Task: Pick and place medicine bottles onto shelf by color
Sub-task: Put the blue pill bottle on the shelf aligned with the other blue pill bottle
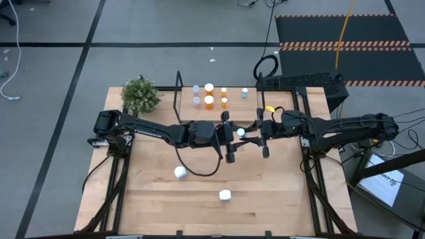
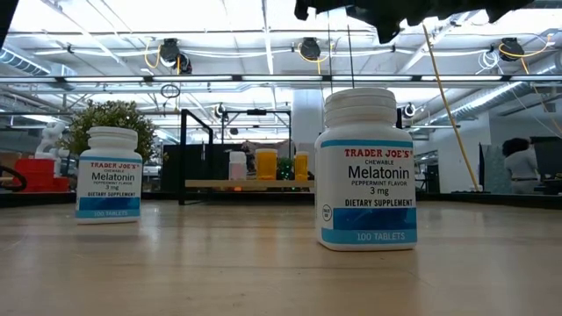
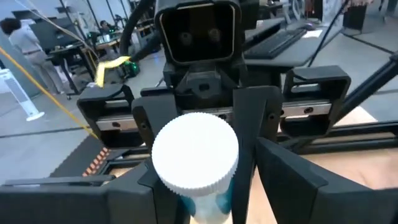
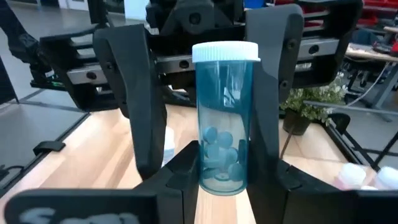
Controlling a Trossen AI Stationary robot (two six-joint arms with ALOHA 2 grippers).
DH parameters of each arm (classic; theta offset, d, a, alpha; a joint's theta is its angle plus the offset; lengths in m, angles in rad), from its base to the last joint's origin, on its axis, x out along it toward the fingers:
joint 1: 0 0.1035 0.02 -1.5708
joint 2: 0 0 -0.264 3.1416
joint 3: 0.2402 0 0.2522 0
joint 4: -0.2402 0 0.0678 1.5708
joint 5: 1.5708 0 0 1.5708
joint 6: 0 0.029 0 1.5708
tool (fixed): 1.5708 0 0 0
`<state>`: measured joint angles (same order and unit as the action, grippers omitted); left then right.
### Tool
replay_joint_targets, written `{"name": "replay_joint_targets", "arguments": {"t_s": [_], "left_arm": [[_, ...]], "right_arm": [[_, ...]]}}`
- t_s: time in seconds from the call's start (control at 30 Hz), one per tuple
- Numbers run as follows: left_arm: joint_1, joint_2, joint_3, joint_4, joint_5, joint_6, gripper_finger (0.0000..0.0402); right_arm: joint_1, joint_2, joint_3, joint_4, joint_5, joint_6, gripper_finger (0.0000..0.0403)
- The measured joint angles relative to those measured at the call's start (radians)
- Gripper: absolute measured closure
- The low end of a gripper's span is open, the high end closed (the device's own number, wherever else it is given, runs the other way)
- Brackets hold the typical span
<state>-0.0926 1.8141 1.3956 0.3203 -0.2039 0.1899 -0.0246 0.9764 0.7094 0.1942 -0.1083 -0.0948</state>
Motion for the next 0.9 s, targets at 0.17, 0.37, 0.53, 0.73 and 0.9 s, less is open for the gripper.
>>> {"name": "replay_joint_targets", "arguments": {"t_s": [0.17, 0.37, 0.53, 0.73, 0.9], "left_arm": [[-0.005, -0.013, -0.001, 0.003, 0.002, 0.021, 0.0206], [-0.006, -0.086, -0.001, -0.103, -0.065, 0.056, 0.0206], [0.016, -0.161, -0.003, -0.283, -0.089, -0.001, 0.0206], [0.013, -0.144, -0.125, 0.09, 0.034, 0.01, 0.0206], [0.028, -0.096, -0.244, 0.451, 0.046, 0.018, 0.0206]], "right_arm": [[0.0, -0.011, 0.0, 0.01, -0.001, -0.005, 0.0301], [-0.001, -0.063, 0.004, 0.003, 0.004, -0.007, 0.0301], [0.0, -0.122, 0.003, -0.041, 0.003, -0.007, 0.0301], [0.0, -0.149, -0.084, 0.12, 0.003, -0.025, 0.0301], [0.0, -0.146, -0.173, 0.319, 0.003, -0.03, 0.0301]]}}
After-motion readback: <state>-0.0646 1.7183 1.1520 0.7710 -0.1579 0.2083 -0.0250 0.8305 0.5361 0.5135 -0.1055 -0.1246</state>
